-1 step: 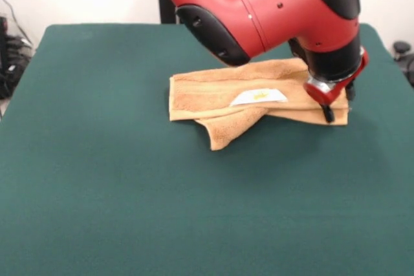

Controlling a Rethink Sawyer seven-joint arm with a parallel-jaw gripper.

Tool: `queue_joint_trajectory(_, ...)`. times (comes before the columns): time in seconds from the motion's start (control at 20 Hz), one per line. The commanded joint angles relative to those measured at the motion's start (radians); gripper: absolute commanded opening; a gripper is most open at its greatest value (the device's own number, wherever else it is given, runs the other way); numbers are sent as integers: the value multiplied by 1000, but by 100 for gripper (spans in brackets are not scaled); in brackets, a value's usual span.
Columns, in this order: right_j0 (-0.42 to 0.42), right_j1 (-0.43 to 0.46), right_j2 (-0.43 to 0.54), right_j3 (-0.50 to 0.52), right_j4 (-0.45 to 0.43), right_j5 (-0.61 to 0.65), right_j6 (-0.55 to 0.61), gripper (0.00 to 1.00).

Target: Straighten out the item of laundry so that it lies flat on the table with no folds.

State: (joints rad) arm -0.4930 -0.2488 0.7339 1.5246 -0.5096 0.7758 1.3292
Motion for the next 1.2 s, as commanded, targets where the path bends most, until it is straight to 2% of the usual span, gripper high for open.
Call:
queue_joint_trajectory(0.05, -13, 17, 77, 5, -49, 98, -305, 100)
queue_joint_trajectory(0.45, -52, -5, 56, 25, -80, 147, -302, 100)
queue_joint_trajectory(0.75, -68, 5, 29, 24, -119, 95, -257, 100)
queue_joint_trajectory(1.2, -65, -8, 19, 37, -102, 183, -246, 100)
